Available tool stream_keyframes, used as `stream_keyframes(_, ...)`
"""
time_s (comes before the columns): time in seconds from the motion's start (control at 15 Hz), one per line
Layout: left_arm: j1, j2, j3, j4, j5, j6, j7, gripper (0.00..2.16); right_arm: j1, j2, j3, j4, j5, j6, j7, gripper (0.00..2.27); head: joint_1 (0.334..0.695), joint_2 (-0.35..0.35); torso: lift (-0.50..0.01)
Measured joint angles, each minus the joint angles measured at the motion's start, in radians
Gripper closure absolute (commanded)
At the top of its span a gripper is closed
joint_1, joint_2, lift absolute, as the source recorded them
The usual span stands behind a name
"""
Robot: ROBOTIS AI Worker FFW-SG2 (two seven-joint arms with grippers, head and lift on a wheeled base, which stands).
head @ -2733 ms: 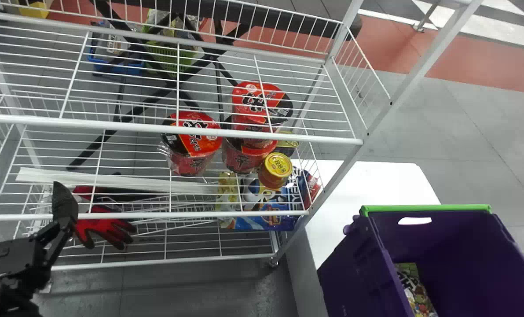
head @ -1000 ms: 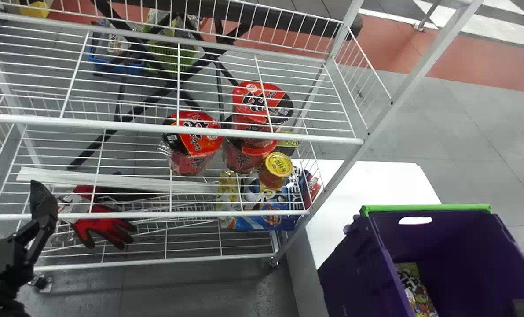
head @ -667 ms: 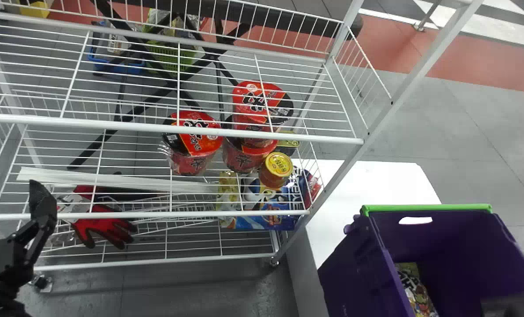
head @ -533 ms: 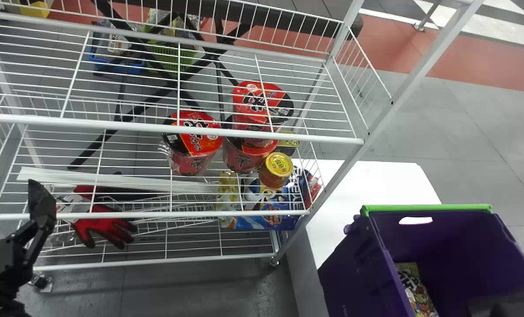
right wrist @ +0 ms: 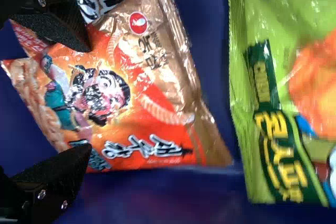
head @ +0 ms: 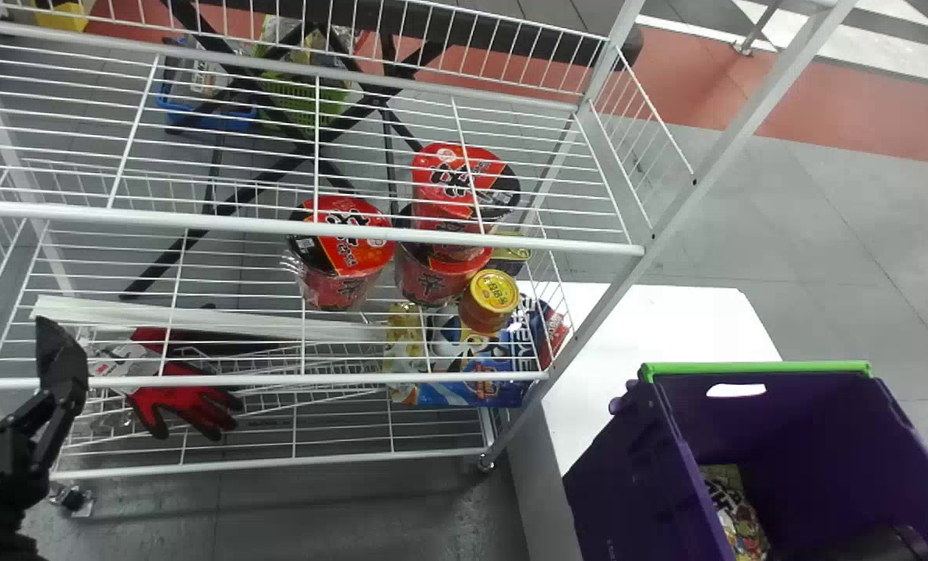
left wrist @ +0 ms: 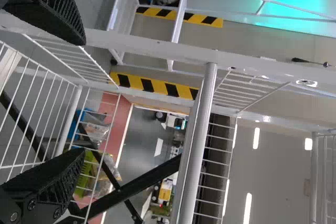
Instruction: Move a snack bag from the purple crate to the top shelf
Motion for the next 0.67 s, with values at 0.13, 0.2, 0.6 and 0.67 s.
stream_keyframes(0.13, 0.000, -0.001, 0.000, 0.008, 0.000, -0.010, 0.000, 0.09, 0.011, 0.011, -0.001, 0.017, -0.011, -0.057, -0.061, 0.41, 0.695, -0.350, -0.457)
stream_keyframes(0.2, 0.000, -0.001, 0.000, 0.009, 0.000, -0.012, -0.001, 0.09, 0.014, 0.014, -0.003, 0.019, -0.019, -0.066, -0.072, 0.42, 0.695, -0.350, -0.457)
stream_keyframes(0.6, 0.000, -0.002, 0.000, 0.014, 0.001, -0.021, 0.000, 0.09, 0.020, 0.028, -0.018, 0.004, -0.055, -0.034, -0.112, 0.54, 0.695, -0.350, -0.457)
stream_keyframes(0.67, 0.000, -0.002, 0.000, 0.015, 0.001, -0.024, 0.000, 0.09, 0.020, 0.028, -0.019, 0.002, -0.055, -0.027, -0.129, 0.41, 0.695, -0.350, -0.457)
